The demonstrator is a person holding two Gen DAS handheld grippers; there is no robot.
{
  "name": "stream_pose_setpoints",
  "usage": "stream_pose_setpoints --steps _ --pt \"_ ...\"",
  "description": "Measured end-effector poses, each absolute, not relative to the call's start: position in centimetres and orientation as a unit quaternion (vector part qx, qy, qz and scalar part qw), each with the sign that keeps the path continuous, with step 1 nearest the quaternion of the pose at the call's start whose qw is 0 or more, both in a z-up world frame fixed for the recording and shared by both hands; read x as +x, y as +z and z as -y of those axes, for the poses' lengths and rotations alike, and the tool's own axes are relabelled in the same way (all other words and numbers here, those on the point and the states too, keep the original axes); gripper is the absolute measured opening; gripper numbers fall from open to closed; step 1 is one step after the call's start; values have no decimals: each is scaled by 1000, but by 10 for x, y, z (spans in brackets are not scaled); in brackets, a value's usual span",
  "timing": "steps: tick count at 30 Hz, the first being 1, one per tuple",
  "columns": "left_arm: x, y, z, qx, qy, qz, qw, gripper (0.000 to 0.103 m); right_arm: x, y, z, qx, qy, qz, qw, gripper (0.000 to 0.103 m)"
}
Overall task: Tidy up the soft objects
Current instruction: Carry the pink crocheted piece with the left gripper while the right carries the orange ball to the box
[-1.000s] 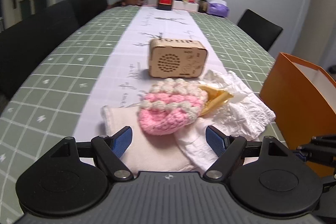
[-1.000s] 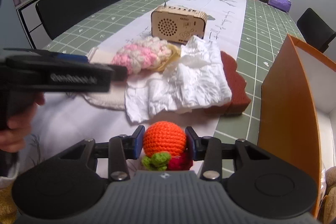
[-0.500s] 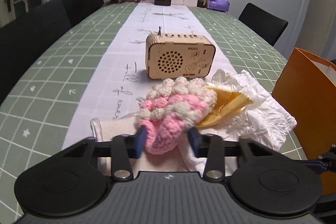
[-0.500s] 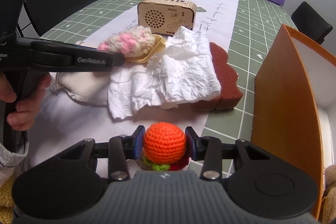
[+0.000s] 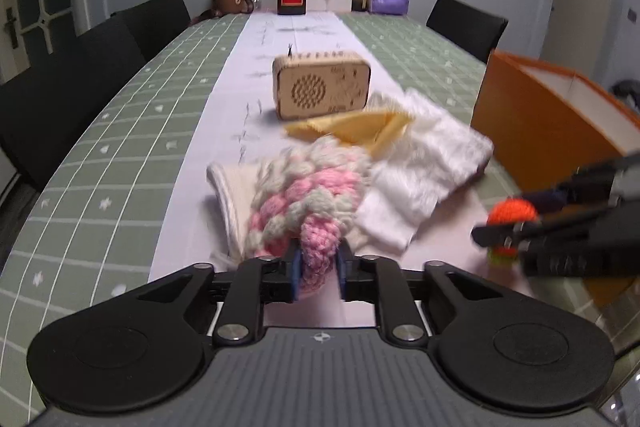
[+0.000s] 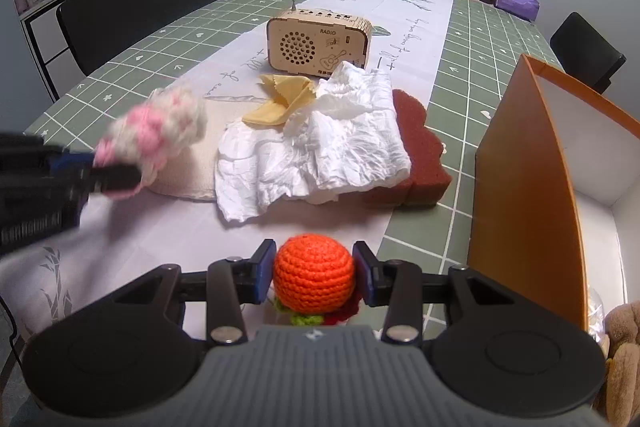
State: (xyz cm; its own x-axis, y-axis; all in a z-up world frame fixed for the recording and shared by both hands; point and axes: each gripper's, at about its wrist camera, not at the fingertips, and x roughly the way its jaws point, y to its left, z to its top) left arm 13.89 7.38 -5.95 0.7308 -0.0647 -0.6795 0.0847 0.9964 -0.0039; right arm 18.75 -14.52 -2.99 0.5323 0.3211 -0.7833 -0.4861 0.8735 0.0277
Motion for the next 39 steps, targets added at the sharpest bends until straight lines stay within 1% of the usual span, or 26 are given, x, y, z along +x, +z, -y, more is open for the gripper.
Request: stream_pose_setpoints --steps 1,2,3,4,7,9,10,11,13,15,16,18,20,22,26,32,39 --pt "138 -64 -73 19 -31 -364 931 37 187 -32 145 -98 231 -426 869 42" --pt "138 -69 -72 26 -21 -362 932 54 186 -33 144 -98 231 -428 868 42" --pt "140 -72 -71 35 -12 -357 933 63 185 -35 142 -99 232 -429 868 42" --pt "141 -73 -69 43 -6 -350 936 75 184 -36 140 -100 235 -429 867 42" --pt "145 -76 -65 66 -8 -325 943 77 180 -39 136 -101 248 -430 862 42" --pt "152 -78 -60 78 -17 -311 947 81 179 -40 134 -101 246 -430 863 42" --pt "157 -81 -57 86 -19 -307 948 86 180 -41 135 -98 245 -431 863 42" --pt "161 -84 -54 95 -20 -301 948 88 181 -40 135 -95 244 -432 863 42" --pt "166 -89 -49 113 -16 -292 950 88 181 -41 136 -92 243 -433 863 42" --pt "168 -92 -48 122 -14 -289 950 81 180 -40 136 -93 242 -432 863 42" --pt "168 -92 -49 121 -14 -285 951 71 180 -40 136 -93 243 -432 864 42" --pt "165 -89 -52 109 -18 -277 954 61 180 -41 137 -93 243 -431 864 42" --pt "162 -86 -57 86 -24 -274 958 47 180 -42 137 -92 243 -432 864 42" --pt "160 -84 -60 74 -31 -279 957 43 181 -42 137 -93 241 -431 864 42" --pt "151 -77 -62 76 -30 -269 960 40 178 -41 136 -96 241 -428 866 41" --pt "135 -56 -55 80 -33 -256 963 40 172 -33 142 -87 247 -418 870 41" --pt "116 -14 -43 69 -36 -204 976 40 151 5 163 -55 270 -371 887 41"
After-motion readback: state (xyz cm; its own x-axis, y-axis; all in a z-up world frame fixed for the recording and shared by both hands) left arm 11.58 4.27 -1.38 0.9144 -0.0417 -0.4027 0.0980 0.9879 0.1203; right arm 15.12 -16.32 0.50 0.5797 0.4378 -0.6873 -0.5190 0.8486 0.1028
